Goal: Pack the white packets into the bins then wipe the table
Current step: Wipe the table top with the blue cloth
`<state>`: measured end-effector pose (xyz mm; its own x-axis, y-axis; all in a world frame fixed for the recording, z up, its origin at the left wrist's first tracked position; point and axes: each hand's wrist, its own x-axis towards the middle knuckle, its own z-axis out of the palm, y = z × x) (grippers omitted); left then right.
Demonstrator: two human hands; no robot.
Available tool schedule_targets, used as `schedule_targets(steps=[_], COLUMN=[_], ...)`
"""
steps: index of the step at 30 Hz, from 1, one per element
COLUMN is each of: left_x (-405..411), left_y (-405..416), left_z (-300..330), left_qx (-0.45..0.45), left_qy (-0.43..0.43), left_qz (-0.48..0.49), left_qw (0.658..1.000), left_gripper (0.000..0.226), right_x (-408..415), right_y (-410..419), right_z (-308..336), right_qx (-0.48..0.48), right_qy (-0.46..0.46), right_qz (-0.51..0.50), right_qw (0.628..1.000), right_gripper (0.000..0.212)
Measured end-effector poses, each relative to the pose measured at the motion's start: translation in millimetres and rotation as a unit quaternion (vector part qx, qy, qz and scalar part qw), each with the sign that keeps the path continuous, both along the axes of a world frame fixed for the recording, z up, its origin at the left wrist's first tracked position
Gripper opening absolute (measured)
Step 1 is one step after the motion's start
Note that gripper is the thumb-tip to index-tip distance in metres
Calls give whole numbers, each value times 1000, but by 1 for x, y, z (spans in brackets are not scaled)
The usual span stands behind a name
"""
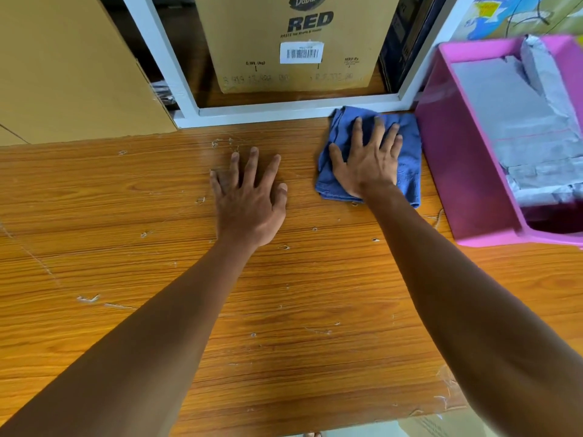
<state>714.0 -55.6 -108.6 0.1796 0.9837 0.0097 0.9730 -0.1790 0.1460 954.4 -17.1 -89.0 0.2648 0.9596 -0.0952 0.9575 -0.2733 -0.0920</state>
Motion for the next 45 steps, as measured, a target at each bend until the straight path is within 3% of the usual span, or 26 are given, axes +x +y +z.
schedule_targets(steps=[5, 9, 13, 18, 25, 32, 40, 45], left_x=[0, 1, 0, 1, 0, -1, -1, -1], left_y=[0, 0, -1, 1, 1, 0, 0, -25], left_z=[2, 0, -2, 1, -1, 7, 5, 12], left_qx=[2, 5, 6, 5, -1, -17, -11, -27], left_qy=[-2, 0, 0, 0, 0, 12, 16, 13], left_qz=[-1, -3, -1, -3, 1, 1, -7, -21], left_qw=[1000, 1000, 1000, 1000, 1000, 1000, 1000, 999], left_gripper=[62, 62, 61, 62, 61, 65, 68, 68], right_x=[-1, 2, 10, 7, 18, -17, 13, -14], right_y=[-40, -9, 13, -36, 15, -105, -53, -160], right_z=[-3, -1, 2, -1, 2, 1, 2, -7], right_qx=[33, 7, -9, -2, -26, 5, -24, 18], right_qy=[9, -3, 2, -12, -21, -13, -30, -12], right_qz=[-40, -66, -45, -9, -30, 17, 21, 27], right_qw=[999, 998, 999, 1000, 999, 1000, 999, 999], right_gripper=[93, 101, 101, 101, 100, 98, 97, 96])
